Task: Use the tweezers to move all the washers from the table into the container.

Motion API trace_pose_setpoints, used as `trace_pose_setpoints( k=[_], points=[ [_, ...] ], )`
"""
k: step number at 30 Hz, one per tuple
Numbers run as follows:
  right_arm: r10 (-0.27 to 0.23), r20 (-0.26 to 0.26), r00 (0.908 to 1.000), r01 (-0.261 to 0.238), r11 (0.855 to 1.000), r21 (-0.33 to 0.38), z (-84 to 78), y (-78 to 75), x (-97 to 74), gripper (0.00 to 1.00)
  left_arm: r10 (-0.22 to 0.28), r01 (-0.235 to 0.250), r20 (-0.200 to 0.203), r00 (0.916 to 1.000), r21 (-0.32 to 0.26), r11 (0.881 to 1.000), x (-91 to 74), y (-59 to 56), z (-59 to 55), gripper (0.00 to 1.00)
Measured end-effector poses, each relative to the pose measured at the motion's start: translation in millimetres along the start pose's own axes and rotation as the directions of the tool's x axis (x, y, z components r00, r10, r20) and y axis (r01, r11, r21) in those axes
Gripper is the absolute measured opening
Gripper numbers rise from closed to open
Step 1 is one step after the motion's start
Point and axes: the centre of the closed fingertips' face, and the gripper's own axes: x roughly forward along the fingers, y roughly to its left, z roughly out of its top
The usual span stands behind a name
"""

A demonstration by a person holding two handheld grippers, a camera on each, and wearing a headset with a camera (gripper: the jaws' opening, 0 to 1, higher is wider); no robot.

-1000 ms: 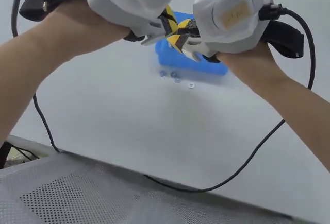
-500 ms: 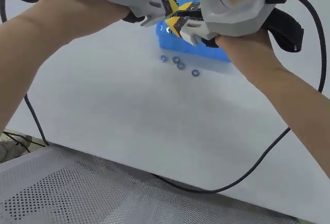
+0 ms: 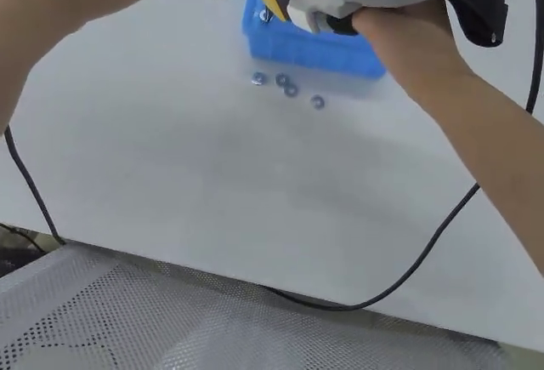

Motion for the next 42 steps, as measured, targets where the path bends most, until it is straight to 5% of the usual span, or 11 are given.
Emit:
trace_pose_setpoints(
  k=[13,21,34,38,42],
  points=[
    [-0.011,0.044,0.9990,0.005,0.991,0.133,-1.3,-2.5,0.4,0.06,-0.041,0.041,0.005,0.9991,-0.006,0.999,2.7,-1.2,1.0,0.00],
    [-0.027,0.080,0.9964,0.016,0.991,0.133,6.4,-1.6,-11.2,0.07,-0.016,0.016,0.036,0.9992,0.002,1.000,-6.7,-2.3,9.9,0.00],
    [-0.059,0.199,0.9782,0.033,0.991,0.130,47.7,16.4,-52.9,0.06,0.047,-0.048,0.123,0.9912,-0.002,0.999,-56.2,-8.5,46.3,0.00],
    [-0.037,0.229,0.9728,0.003,0.989,0.146,51.8,31.4,-57.6,0.06,0.044,-0.044,0.123,0.9914,0.001,0.999,-70.0,-15.9,47.1,0.00],
    [-0.024,0.209,0.9777,-0.004,0.991,0.133,47.1,47.5,-57.7,0.06,0.023,-0.024,0.093,0.9954,0.019,1.000,-76.5,-28.8,39.0,0.00]
  ],
)
